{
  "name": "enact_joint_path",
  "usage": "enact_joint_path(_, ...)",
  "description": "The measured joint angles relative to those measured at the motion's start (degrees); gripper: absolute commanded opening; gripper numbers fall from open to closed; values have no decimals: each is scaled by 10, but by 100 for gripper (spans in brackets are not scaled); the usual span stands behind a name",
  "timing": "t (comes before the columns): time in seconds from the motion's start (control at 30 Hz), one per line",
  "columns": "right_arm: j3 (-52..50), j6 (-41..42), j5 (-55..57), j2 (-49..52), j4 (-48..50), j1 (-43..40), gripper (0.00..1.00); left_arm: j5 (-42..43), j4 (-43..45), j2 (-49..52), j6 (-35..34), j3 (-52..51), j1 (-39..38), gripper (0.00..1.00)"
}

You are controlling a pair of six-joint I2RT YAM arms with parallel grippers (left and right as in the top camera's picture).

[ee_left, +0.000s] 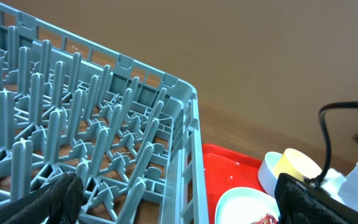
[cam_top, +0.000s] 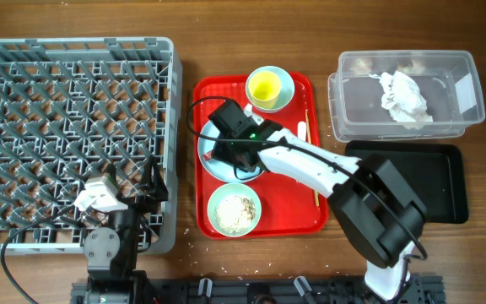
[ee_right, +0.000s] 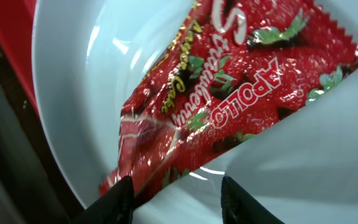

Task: Sort waste into correct bins and load items into the dishwasher rack
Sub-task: 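Carry the tissue and wrapper into the clear bin, release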

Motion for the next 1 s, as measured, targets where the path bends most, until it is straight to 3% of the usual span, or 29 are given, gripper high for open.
enact_joint_path(0.13, 0, 25, -5, 7, 37, 0, 47, 0, 0, 0, 0, 0, 0, 100)
enact_joint_path(0.27, 0, 38, -7, 16, 47, 0, 4, 0, 0, 0, 0, 0, 0, 100)
enact_joint_path(0.37, 0, 37, -19, 19, 34, 0, 4, 0, 0, 0, 0, 0, 0, 100)
enact_joint_path(0.5, 1, -39, -7, -35, -5, -16, 4, 0, 0, 0, 0, 0, 0, 100)
enact_joint_path(0.63, 14, -83, 143, -237, -71, -93, 4, 0, 0, 0, 0, 0, 0, 100)
enact_joint_path(0.73, 17, -90, 261, -290, -108, -187, 4, 0, 0, 0, 0, 0, 0, 100)
enact_joint_path(0.8, 17, -111, 317, -284, -111, -274, 33, 0, 0, 0, 0, 0, 0, 100)
enact_joint_path(0.83, 17, -125, 328, -276, -111, -318, 74, 0, 0, 0, 0, 0, 0, 100)
enact_joint_path(0.87, 17, -148, 331, -259, -105, -360, 98, 0, 0, 0, 0, 0, 0, 100)
enact_joint_path(1.0, 16, -277, 242, -208, -114, -425, 100, 0, 0, 0, 0, 0, 0, 100)
